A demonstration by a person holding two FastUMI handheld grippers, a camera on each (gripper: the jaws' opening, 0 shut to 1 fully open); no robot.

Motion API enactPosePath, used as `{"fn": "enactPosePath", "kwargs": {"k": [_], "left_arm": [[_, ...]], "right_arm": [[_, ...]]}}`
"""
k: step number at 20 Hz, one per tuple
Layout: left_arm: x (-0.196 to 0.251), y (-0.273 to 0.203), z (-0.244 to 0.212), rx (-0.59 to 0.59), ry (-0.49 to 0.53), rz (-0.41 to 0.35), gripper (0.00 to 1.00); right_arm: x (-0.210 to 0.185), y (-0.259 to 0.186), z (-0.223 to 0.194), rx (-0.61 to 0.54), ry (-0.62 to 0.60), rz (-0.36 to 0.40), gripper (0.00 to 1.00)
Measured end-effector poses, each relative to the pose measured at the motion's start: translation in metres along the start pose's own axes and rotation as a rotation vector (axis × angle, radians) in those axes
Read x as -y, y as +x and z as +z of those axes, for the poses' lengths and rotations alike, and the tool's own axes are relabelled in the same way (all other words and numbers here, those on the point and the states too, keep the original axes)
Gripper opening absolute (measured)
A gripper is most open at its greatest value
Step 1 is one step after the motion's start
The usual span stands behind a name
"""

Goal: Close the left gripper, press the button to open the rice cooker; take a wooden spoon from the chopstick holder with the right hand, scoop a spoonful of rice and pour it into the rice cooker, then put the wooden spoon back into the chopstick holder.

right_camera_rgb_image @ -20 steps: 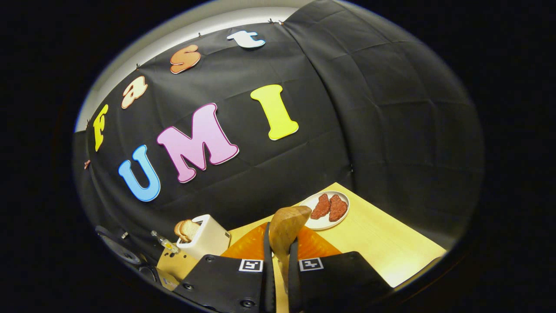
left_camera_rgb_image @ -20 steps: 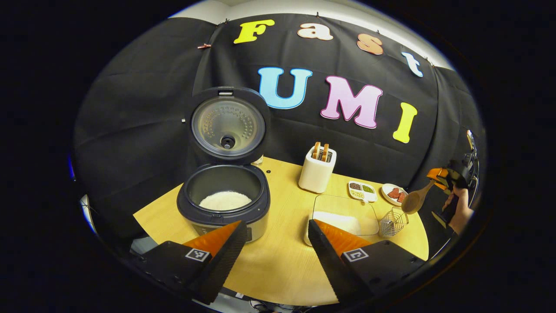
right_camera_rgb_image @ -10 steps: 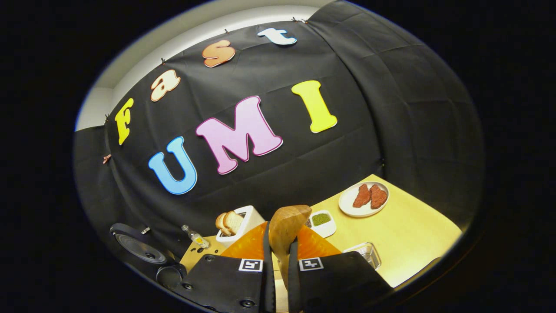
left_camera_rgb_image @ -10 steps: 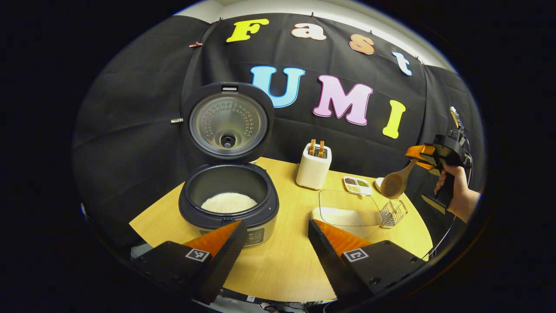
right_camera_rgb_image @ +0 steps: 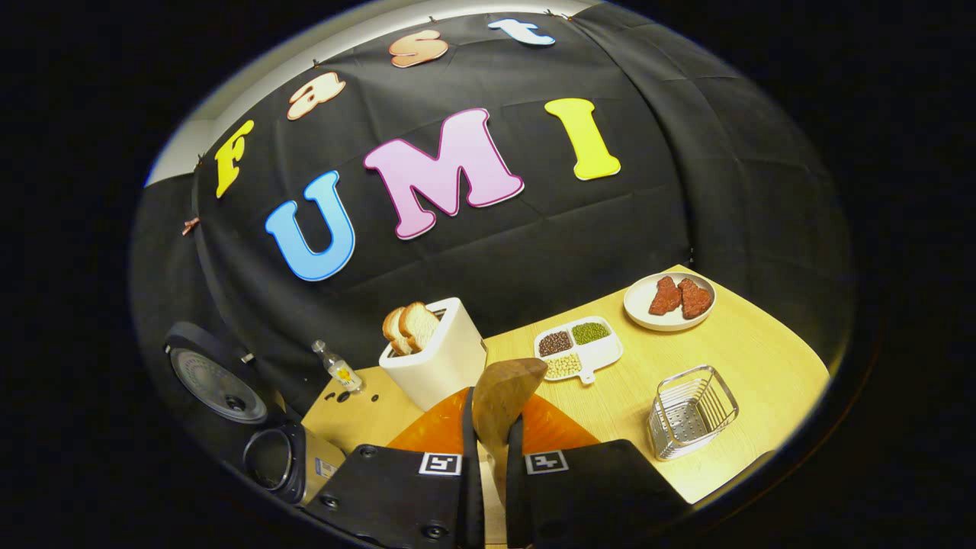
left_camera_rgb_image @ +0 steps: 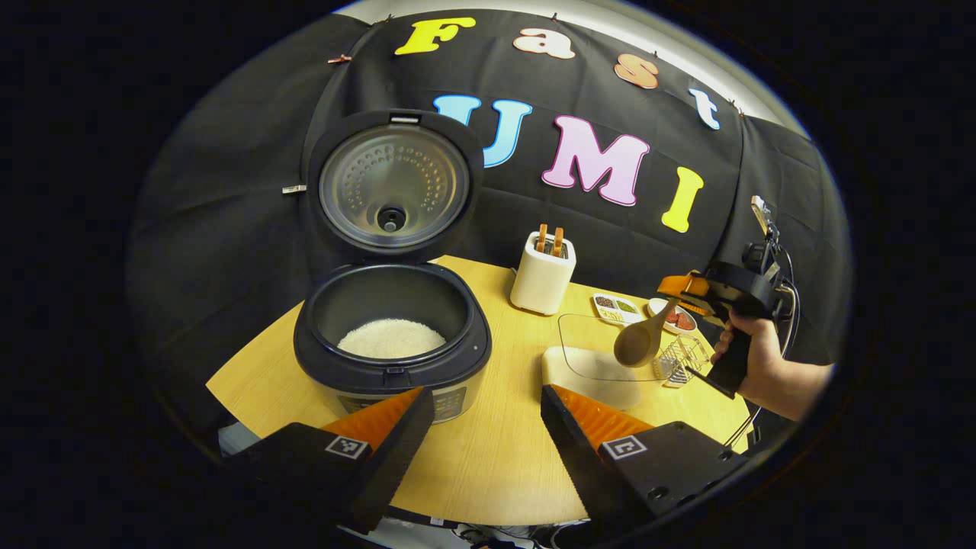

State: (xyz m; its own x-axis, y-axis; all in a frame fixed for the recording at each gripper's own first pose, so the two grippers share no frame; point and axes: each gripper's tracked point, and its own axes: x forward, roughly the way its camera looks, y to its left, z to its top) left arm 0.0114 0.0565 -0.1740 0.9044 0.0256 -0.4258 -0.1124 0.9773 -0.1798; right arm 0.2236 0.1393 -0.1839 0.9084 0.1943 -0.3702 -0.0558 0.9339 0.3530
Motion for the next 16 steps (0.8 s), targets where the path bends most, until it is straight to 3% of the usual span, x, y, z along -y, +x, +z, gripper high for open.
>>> {"fn": "enactPosePath", "kwargs": {"k": [7,13,16], "left_arm": [[-0.012,0.004,-0.020,-0.019,-0.047,0.008,0.96],[-0.010,-0.006,-0.033,-0.031,-0.064,-0.004,0.92],[-0.012,-0.012,-0.035,-0.033,-0.065,-0.005,0.95]], "right_arm": [[0.006,0.017,-0.051,-0.044,0.019,-0.050,0.15],[-0.014,0.014,-0.066,-0.072,0.077,-0.039,0.16],[-0.022,0.007,-0.072,-0.103,0.137,-0.033,0.16]]}}
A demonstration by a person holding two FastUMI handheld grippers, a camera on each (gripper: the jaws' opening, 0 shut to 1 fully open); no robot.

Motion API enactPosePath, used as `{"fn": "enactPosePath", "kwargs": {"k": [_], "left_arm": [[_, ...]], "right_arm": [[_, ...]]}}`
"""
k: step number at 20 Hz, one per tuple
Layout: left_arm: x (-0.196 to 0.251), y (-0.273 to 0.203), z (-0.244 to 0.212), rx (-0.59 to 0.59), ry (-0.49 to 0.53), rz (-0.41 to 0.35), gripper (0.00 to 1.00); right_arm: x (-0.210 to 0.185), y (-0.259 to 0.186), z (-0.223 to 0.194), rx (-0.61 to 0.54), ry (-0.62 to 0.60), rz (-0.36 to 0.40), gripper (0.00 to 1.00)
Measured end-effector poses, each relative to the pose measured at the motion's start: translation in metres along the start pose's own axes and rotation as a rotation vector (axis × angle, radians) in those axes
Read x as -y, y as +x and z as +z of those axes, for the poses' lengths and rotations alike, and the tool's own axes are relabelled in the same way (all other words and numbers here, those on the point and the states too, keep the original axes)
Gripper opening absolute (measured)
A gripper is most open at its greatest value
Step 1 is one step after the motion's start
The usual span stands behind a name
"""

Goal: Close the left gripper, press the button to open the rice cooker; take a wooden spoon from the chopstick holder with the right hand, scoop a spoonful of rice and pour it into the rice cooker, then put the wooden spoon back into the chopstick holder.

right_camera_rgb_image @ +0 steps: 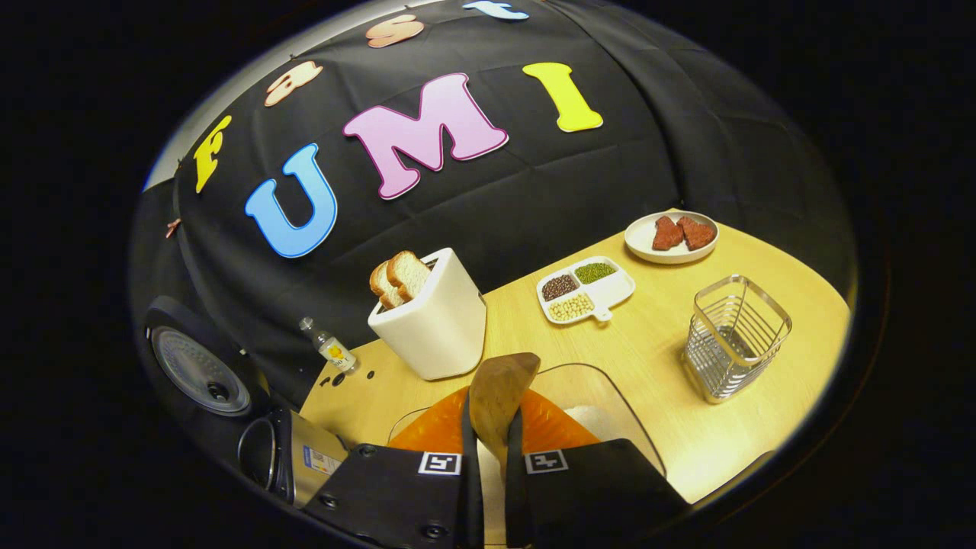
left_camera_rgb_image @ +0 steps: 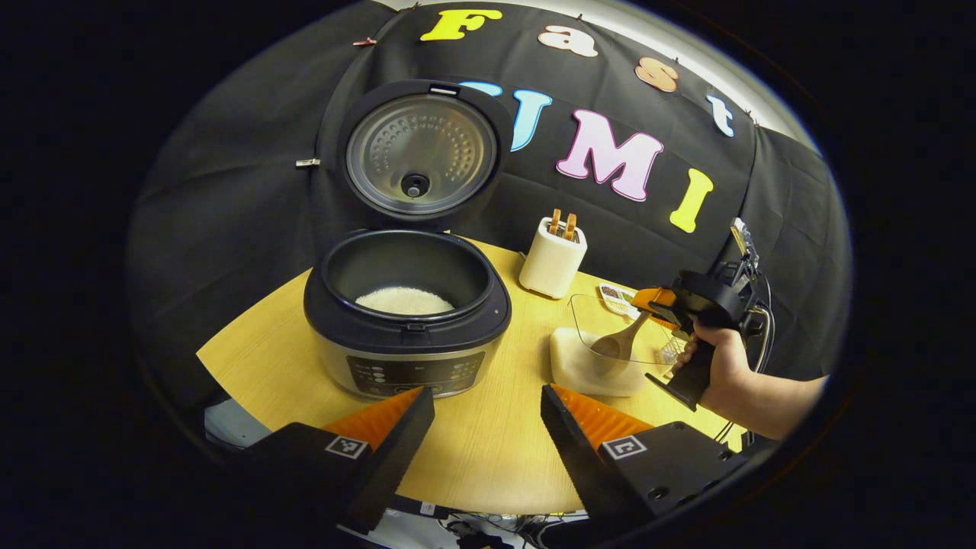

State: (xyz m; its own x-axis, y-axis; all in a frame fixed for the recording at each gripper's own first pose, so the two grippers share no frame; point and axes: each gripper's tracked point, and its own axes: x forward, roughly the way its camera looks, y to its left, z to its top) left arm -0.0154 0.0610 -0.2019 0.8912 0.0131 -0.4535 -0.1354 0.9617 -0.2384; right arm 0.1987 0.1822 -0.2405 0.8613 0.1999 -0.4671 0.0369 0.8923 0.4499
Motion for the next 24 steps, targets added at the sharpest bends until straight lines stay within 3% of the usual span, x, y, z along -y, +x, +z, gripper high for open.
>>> {"fn": "enactPosePath", "kwargs": {"k": [5,12,20,21,22,24], "left_arm": [[-0.002,-0.009,0.005,0.016,0.008,-0.002,0.95],[0.008,-0.020,0.010,0.030,0.044,-0.026,0.95],[0.013,-0.031,0.013,0.033,0.062,-0.036,0.95],[0.012,-0.031,0.014,0.034,0.069,-0.036,0.95],[0.010,-0.031,0.016,0.036,0.077,-0.034,0.95],[0.007,-0.031,0.019,0.041,0.086,-0.033,0.95]], "right_arm": [[-0.012,-0.012,-0.013,-0.069,0.163,0.016,0.16],[-0.037,-0.021,-0.018,-0.130,0.241,0.057,0.16],[0.022,-0.035,-0.005,-0.111,0.413,-0.036,0.16],[0.031,-0.040,-0.003,-0.109,0.444,-0.050,0.20],[0.039,-0.042,0.000,-0.105,0.477,-0.059,0.15],[0.055,-0.048,0.006,-0.098,0.547,-0.079,0.16]]}}
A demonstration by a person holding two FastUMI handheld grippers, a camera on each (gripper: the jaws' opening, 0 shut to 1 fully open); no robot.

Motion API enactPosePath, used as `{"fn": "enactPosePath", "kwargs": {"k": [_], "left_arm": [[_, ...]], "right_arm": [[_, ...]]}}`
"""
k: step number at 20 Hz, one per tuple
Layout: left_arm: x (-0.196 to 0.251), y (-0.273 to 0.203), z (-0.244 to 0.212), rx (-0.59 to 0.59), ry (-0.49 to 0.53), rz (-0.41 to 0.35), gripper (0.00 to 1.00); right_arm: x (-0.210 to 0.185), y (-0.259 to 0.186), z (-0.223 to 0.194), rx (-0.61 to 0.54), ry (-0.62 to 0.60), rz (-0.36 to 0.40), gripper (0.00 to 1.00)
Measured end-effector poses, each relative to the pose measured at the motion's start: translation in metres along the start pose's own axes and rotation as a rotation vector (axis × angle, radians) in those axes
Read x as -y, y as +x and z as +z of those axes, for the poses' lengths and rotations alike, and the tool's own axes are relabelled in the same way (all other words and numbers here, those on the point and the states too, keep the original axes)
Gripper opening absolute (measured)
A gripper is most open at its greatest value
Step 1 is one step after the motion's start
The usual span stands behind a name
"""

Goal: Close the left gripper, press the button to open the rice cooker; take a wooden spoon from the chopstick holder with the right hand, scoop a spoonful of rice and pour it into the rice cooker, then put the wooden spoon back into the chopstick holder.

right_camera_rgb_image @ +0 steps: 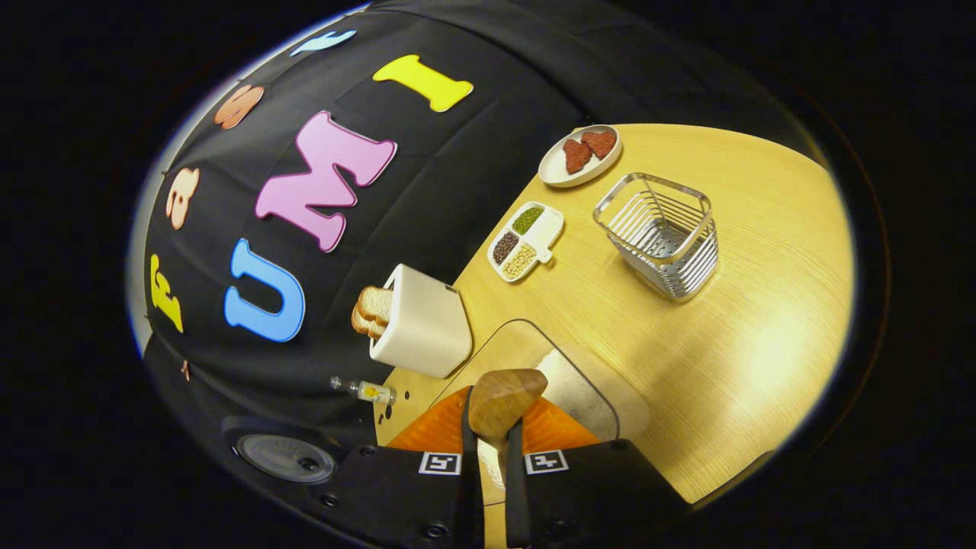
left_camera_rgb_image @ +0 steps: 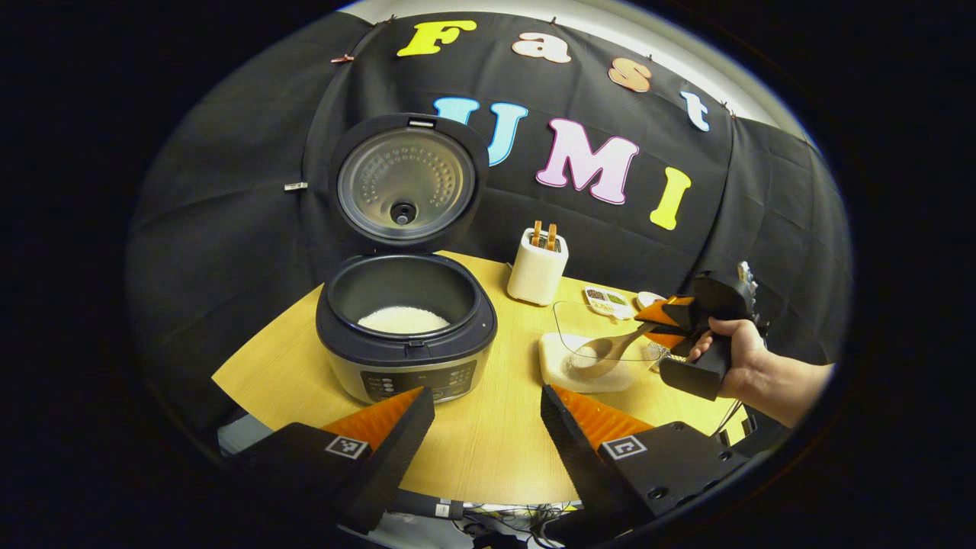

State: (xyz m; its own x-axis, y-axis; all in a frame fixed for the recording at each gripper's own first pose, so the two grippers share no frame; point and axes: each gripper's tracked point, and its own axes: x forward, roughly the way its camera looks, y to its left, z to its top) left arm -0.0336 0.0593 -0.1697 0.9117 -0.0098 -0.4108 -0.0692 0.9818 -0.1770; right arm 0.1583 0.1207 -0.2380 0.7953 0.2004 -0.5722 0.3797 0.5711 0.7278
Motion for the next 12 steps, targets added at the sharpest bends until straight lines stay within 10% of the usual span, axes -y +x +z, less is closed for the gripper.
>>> {"fn": "enactPosePath", "kwargs": {"k": [12], "left_arm": [[-0.015,0.003,0.033,0.075,-0.004,0.006,0.95]], "right_arm": [[-0.031,-0.020,0.019,-0.027,0.206,0.031,0.16]]}}
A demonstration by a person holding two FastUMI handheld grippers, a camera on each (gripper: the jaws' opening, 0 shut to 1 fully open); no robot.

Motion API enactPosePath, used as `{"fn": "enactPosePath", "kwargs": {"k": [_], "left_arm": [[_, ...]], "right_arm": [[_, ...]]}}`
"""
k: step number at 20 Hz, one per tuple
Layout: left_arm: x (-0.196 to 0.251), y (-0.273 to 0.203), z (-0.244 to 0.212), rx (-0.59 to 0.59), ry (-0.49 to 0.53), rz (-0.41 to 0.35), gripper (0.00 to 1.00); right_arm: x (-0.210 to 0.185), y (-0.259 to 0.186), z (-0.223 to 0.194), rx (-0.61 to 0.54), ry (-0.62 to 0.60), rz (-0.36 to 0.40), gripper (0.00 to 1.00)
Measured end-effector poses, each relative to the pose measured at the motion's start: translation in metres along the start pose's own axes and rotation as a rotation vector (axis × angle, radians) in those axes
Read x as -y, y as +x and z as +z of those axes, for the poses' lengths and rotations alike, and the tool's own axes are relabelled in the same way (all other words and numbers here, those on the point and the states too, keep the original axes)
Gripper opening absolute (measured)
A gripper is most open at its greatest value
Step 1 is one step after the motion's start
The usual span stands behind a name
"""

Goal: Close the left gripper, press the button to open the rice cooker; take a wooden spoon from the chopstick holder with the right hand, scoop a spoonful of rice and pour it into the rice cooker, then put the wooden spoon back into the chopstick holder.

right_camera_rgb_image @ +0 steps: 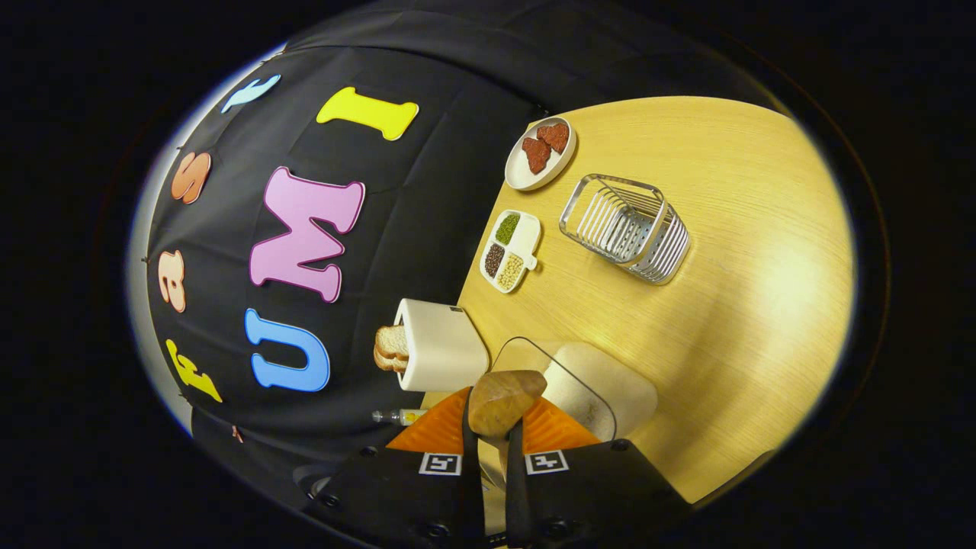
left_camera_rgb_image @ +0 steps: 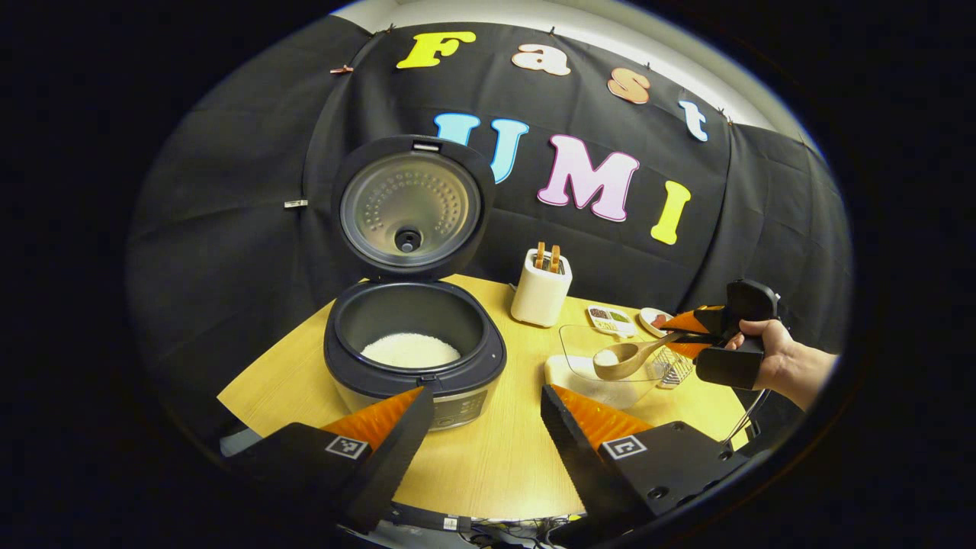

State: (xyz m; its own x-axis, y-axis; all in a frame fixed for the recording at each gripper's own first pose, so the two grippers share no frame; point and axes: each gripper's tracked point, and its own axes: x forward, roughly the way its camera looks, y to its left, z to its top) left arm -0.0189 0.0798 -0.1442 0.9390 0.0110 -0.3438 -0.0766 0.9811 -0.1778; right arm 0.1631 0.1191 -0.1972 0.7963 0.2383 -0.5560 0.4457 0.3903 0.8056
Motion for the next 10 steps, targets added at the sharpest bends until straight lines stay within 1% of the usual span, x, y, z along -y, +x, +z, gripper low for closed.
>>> {"fn": "enactPosePath", "kwargs": {"k": [5,6,7,10], "left_arm": [[-0.019,-0.010,0.010,0.035,-0.020,0.038,0.96],[-0.023,-0.013,0.013,0.041,-0.026,0.047,0.93],[-0.028,-0.015,0.014,0.046,-0.031,0.058,0.95],[-0.041,-0.020,0.014,0.052,-0.048,0.090,0.95]], "right_arm": [[-0.042,-0.003,-0.032,-0.088,0.058,0.063,0.16],[-0.050,-0.003,-0.039,-0.108,0.063,0.075,0.16],[-0.057,-0.003,-0.048,-0.131,0.065,0.084,0.16],[-0.077,-0.002,-0.071,-0.182,0.062,0.116,0.15]]}}
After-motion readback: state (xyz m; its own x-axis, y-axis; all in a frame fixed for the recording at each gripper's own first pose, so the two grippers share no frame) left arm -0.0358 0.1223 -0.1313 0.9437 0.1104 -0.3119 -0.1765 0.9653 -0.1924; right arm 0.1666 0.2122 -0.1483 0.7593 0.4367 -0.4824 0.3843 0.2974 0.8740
